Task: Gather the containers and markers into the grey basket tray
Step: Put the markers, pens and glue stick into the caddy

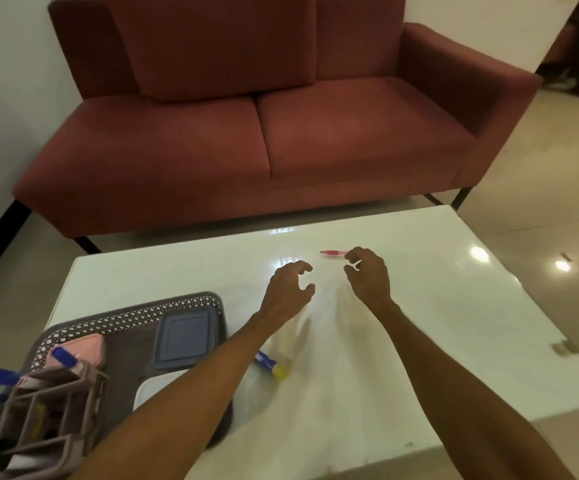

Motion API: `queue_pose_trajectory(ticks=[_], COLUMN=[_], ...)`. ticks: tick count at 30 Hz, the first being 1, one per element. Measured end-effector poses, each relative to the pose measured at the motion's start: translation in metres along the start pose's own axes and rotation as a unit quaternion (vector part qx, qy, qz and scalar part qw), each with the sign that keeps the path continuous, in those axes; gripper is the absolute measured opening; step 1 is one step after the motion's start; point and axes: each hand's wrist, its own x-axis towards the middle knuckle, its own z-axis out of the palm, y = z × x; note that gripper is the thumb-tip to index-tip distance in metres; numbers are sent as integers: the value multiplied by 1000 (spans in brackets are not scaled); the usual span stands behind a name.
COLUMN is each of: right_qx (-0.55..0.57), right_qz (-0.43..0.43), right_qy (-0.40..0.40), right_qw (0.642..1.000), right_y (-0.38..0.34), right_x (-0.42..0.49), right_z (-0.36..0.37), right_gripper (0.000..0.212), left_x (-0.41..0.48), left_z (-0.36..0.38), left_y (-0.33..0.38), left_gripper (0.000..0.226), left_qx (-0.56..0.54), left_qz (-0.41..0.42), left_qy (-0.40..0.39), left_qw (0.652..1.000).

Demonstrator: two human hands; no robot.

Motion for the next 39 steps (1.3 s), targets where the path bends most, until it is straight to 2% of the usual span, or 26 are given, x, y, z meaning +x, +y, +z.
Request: queue_pose_trajectory(ticks=[4,9,15,18,24,27,32,39], right_qx=[-80,-196,-271,-248,-159,-127,-79,-17], right_qz=[-18,-63,-101,-87,0,14,13,17], right_qy=[-49,-118,-81,-92,-114,-101,-87,-62], right_qw=[995,971,954,960,981,987,993,998], right_y=[8,13,12,4,-19,-35,-63,-81], right_x=[27,43,36,22,-21,-47,-87,-120], right_z=[8,24,31,30,28,27,24,24], right_gripper=[32,47,42,37,34,30,27,26], left_x=[19,29,23,10,-29,-53,-86,-106], left_z=[5,9,-2,-13,-43,-56,-58,-42], left_y=[-5,-15,-21,-23,-35,-40,-46,-42], left_gripper=[40,40,39,37,33,40,53,36], left_qx=[14,19,20,20,20,38,154,317], left_qz=[0,-1,-5,-9,-4,-10,2,79], left_qy=[-7,-6,0,-4,-35,-83,-230,-234], left_qw=[1000,1000,1000,1000,999,996,961,916])
